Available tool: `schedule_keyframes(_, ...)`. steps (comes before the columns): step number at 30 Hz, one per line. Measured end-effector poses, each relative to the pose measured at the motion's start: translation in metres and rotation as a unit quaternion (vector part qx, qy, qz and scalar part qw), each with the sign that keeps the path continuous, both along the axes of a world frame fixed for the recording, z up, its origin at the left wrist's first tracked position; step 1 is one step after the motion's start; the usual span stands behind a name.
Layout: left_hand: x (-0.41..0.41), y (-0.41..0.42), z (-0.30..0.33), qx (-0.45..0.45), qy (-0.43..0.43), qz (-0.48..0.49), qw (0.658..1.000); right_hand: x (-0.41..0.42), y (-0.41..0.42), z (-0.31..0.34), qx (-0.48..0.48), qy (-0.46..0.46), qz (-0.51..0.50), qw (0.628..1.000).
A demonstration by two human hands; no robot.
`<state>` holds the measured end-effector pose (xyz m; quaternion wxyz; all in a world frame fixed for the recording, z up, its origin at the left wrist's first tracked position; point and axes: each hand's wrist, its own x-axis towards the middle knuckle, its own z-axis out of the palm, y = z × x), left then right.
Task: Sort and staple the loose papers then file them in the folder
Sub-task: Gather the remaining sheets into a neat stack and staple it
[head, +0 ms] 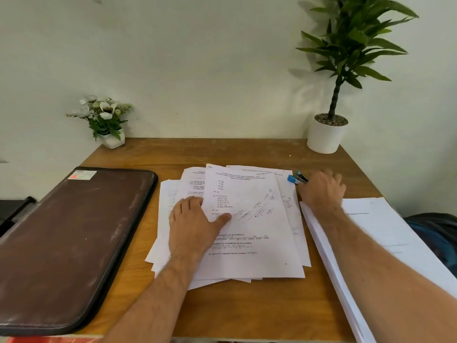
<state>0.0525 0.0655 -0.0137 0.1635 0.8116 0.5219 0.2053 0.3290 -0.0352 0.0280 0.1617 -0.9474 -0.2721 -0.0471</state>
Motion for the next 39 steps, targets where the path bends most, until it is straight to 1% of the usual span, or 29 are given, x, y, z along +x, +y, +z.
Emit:
schedule_keyframes(2,-0.001,0.0,0.0,0.016,-0.017,-0.01,1.0,-0.022,0.01,0.008,0.077,0.0,0.076,0.994)
schedule_keyframes(4,-0.001,-0.001,0.0,0.055,-0.025,-0.03,0.998,-0.056,0.022,0.015,0.14,0.054,0.173,0.973)
schedule_keyframes(6,-0.001,-0.003,0.0,0.085,-0.03,-0.053,0.994,-0.092,0.032,0.017,0.197,0.11,0.213,0.951)
schedule_keyframes(9,0.0,-0.007,-0.002,0.087,-0.043,-0.093,0.991,-0.124,0.041,0.003,0.269,0.16,0.218,0.924)
schedule_keyframes(12,-0.001,-0.012,-0.004,0.099,-0.046,-0.132,0.985,-0.134,0.039,-0.014,0.338,0.233,0.191,0.892)
schedule_keyframes(15,-0.006,-0.014,-0.002,0.094,-0.039,-0.156,0.983,-0.136,0.039,-0.02,0.392,0.215,0.155,0.881)
schedule_keyframes(17,-0.008,-0.01,0.002,0.071,-0.041,-0.165,0.983,-0.135,0.04,-0.02,0.415,0.2,0.143,0.876)
schedule_keyframes(19,-0.01,-0.006,0.003,0.04,-0.062,-0.174,0.982,-0.132,0.042,-0.022,0.43,0.178,0.13,0.875)
schedule_keyframes(20,-0.011,-0.006,0.003,0.013,-0.089,-0.172,0.981,-0.131,0.042,-0.025,0.441,0.17,0.123,0.873)
schedule_keyframes(21,-0.012,-0.006,0.004,-0.023,-0.132,-0.159,0.978,-0.13,0.04,-0.028,0.455,0.171,0.115,0.866)
schedule_keyframes(22,-0.014,-0.006,0.007,-0.067,-0.19,-0.135,0.97,-0.129,0.039,-0.031,0.475,0.181,0.108,0.855)
schedule_keyframes(24,-0.012,0.001,0.015,-0.163,-0.289,-0.063,0.941,-0.126,0.038,-0.032,0.494,0.197,0.095,0.841)
schedule_keyframes(25,-0.01,0.008,0.019,-0.206,-0.316,-0.029,0.926,-0.125,0.037,-0.03,0.49,0.199,0.091,0.844)
schedule_keyframes(26,-0.007,0.019,0.022,-0.244,-0.325,-0.004,0.913,-0.123,0.038,-0.027,0.487,0.201,0.09,0.845)
schedule_keyframes(27,-0.003,0.028,0.026,-0.28,-0.324,0.008,0.904,-0.123,0.038,-0.023,0.481,0.202,0.091,0.848)
schedule_keyframes(29,0.007,0.04,0.029,-0.324,-0.3,0.007,0.897,-0.125,0.037,-0.02,0.461,0.205,0.086,0.859)
schedule_keyframes(31,0.016,0.042,0.031,-0.336,-0.273,-0.002,0.901,-0.127,0.035,-0.022,0.452,0.214,0.085,0.862)
schedule_keyframes(34,0.027,0.04,0.034,-0.338,-0.251,0.012,0.907,-0.128,0.034,-0.026,0.437,0.226,0.079,0.867)
schedule_keyframes(39,0.032,0.047,0.041,-0.385,-0.236,0.016,0.892,-0.128,0.038,-0.028,0.424,0.239,0.085,0.869)
